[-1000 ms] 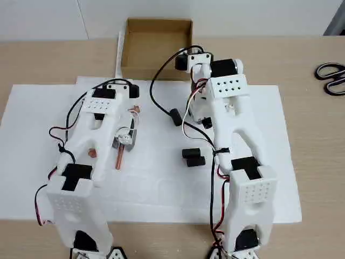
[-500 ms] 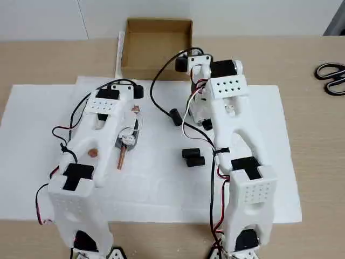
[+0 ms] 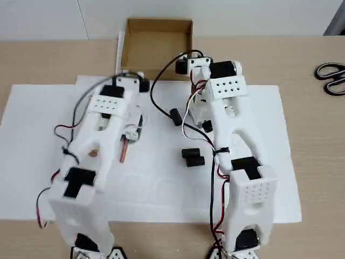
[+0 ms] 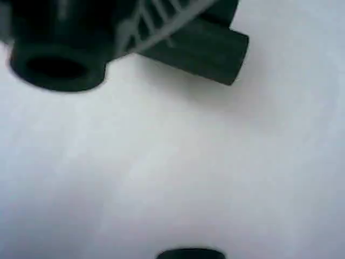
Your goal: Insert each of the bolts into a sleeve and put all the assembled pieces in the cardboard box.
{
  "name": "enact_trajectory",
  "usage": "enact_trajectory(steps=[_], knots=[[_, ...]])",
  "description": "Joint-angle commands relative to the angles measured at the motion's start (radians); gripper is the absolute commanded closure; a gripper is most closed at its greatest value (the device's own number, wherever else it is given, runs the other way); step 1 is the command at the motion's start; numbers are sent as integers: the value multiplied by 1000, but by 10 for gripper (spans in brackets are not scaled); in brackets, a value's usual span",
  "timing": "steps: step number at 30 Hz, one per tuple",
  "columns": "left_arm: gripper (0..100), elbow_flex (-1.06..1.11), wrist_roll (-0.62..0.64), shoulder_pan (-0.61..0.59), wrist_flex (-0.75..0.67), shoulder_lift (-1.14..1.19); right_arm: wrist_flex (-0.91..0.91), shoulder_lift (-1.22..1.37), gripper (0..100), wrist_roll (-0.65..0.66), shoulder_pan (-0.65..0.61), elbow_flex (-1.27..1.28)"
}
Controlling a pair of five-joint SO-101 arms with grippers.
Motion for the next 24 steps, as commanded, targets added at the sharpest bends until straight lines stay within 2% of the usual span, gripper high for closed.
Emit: enact_trajectory(steps=[1, 10, 15, 20, 24], knots=[[985, -50, -43, 9, 57, -199, 18, -177, 995, 8, 2, -11], [994, -45, -40, 2, 158, -462, 19, -644, 995, 2, 4, 75], [994, -45, 80, 2, 103, -592, 19, -935, 995, 2, 44, 201], [994, -45, 193, 9, 28, -674, -50, -1167, 992, -2, 53, 479], [994, -45, 253, 9, -25, -692, -254, -1319, 991, -11, 48, 792]])
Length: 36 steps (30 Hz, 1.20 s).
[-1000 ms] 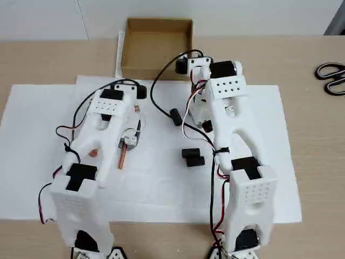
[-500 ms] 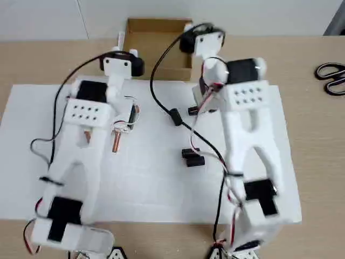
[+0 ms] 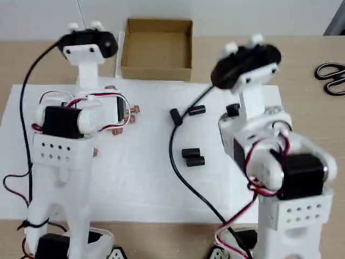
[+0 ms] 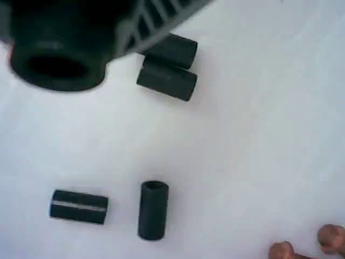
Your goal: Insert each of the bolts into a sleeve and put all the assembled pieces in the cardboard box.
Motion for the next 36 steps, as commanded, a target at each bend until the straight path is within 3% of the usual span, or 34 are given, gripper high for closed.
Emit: enact_trajectory(steps=[1, 4, 8, 11, 15, 21, 30, 36], knots=[[994, -39, 58, 6, -61, -44, -209, -150, 991, -40, -12, 267], [994, -39, 89, 8, -75, -46, -369, -288, 991, -152, -53, 440], [994, -31, 104, 81, -138, -37, -492, -427, 994, -170, -140, 624], [994, 62, 130, 183, -316, -44, -512, -499, 994, -170, -186, 752], [994, 176, 129, 226, -485, -46, -513, -535, 994, -170, -199, 873], [994, 193, 129, 281, -505, -51, -547, -545, 992, -173, -200, 993], [994, 203, 129, 345, -491, -203, -1017, -558, 993, -178, -202, 1235], [994, 285, 127, 344, -496, -244, -1231, -777, 992, -176, -266, 1461]])
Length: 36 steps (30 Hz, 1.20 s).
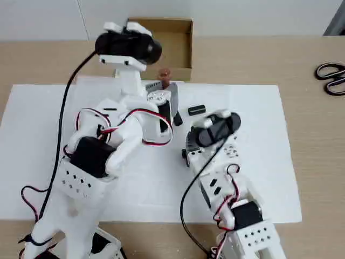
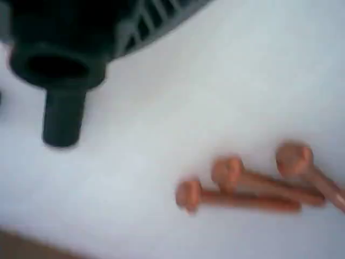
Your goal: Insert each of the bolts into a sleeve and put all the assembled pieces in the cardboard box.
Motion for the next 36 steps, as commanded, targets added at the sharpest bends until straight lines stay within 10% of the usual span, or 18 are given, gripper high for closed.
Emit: enact_trajectory(steps=[1, 36], knots=[[994, 22, 2, 3, -37, -43, -77, -159, 992, -9, -68, 83], [994, 530, 2, 91, -433, -288, 54, -420, 994, -8, -117, 195]])
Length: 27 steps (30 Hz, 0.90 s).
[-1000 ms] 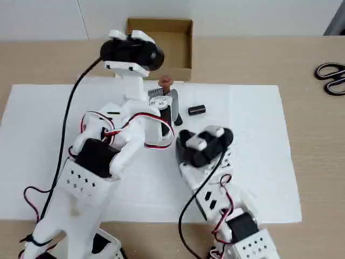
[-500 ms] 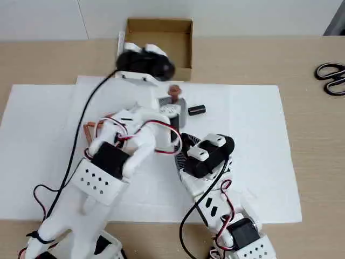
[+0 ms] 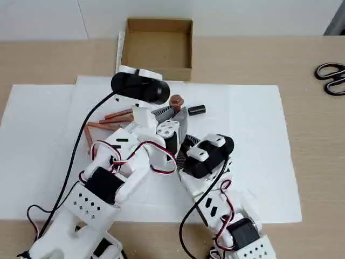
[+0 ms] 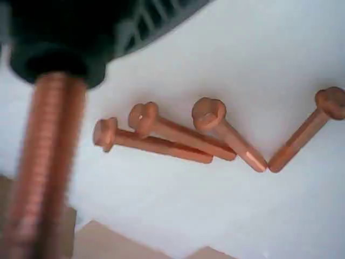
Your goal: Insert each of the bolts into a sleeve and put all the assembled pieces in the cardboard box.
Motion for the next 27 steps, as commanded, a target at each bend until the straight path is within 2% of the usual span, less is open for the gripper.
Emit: enact_trajectory(steps=[1, 27], knots=[[994, -5, 2, 3, -32, -38, 5, -16, 994, -8, -4, -9], [994, 125, 2, 11, 6, -40, 7, -16, 994, -8, -2, -14]])
